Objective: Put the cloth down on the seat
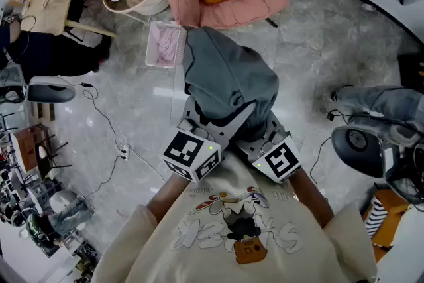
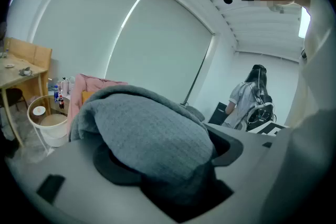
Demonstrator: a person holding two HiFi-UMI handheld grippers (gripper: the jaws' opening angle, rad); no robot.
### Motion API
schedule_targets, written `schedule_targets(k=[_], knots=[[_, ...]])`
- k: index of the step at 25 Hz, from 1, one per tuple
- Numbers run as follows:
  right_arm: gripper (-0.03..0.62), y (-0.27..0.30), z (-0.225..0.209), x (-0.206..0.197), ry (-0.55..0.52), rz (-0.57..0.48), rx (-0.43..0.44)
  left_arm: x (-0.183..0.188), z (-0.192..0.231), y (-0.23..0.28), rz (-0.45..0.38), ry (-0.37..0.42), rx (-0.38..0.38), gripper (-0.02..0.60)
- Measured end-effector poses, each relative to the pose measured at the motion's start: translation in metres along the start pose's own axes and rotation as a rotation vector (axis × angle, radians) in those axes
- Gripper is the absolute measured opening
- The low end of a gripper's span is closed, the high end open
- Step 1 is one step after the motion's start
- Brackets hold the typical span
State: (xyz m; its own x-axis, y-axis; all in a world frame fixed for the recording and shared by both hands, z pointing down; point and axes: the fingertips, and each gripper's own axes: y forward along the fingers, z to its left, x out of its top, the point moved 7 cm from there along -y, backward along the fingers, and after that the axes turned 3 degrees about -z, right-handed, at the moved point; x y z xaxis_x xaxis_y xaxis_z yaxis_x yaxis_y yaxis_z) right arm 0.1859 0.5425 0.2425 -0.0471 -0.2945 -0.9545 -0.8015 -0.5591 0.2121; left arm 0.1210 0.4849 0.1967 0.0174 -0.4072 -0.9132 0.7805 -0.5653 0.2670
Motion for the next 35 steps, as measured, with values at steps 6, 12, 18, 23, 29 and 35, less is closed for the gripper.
schedule_targets(k=[6, 12, 18, 23, 29, 35], knots=[[0.236, -0.012, 0.037, -0.010, 0.047, 0.033, -0.009, -0.018, -0.015, -0.032, 0.007, -0.082, -0.011, 0.356], [0.255, 0.003, 0.076, -0.021, 0.084, 0.061, 0.070, -0.038, -0.008, -0.084, -0.061, -0.117, 0.000, 0.356], [0.281, 0.070, 0.161, -0.010, 0.001, 0.086, 0.121, -0.041, 0.037, -0.197, -0.143, -0.119, 0.067, 0.322], [0.284, 0.107, 0.211, -0.022, 0.203, 0.004, 0.263, -0.052, 0.061, -0.268, -0.144, -0.160, -0.045, 0.283], [0.281, 0.131, 0.271, -0.039, 0.203, -0.002, 0.215, -0.076, 0.071, -0.330, -0.130, -0.136, -0.088, 0.262], [0.273, 0.130, 0.311, -0.052, 0.164, 0.027, 0.166, -0.100, 0.068, -0.366, -0.121, -0.158, -0.180, 0.264]])
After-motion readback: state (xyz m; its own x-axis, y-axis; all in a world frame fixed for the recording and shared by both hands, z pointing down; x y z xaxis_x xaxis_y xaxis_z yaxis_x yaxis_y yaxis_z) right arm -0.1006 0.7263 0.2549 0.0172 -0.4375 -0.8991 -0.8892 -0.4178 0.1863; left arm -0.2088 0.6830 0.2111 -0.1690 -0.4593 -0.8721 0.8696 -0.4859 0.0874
